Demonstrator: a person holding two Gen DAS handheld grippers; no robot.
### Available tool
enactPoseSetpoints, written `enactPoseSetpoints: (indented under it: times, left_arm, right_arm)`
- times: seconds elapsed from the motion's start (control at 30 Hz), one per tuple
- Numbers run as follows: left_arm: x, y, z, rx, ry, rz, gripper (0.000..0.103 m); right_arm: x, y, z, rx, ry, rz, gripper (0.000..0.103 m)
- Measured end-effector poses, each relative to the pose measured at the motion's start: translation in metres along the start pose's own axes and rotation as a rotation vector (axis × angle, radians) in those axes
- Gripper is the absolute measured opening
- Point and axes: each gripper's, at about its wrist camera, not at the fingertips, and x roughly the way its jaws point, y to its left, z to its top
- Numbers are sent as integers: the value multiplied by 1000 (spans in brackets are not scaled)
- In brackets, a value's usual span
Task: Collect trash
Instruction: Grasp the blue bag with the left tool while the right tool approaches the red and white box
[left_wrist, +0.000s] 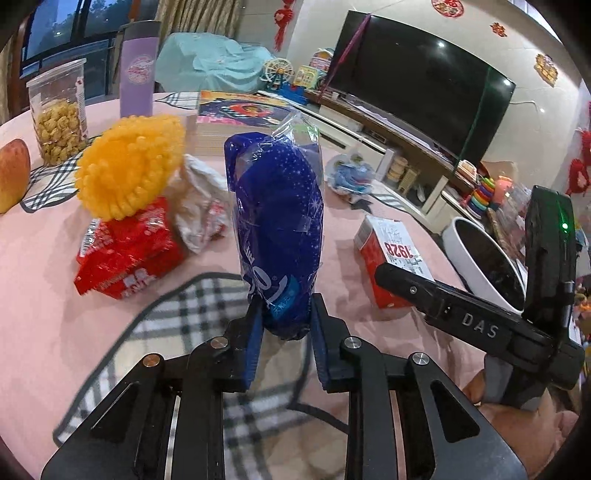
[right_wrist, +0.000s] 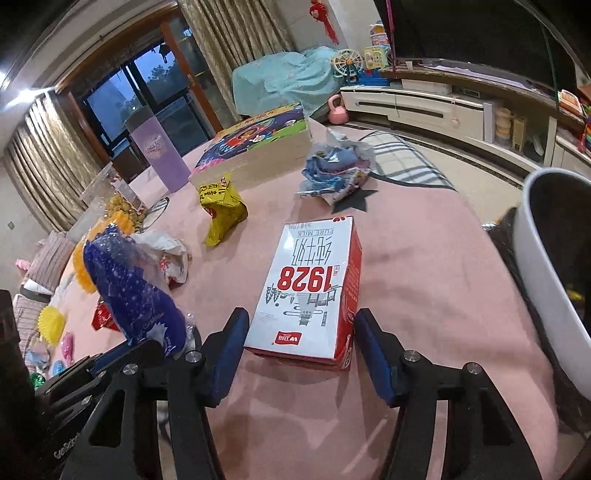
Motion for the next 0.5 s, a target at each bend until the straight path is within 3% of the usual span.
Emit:
enactPoseSetpoints:
  times: [0.5]
  left_arm:
    - [-5,-33,-14,42,22,-31,23]
  right_arm:
    - [-40,-29,-21,60,-15,21,60]
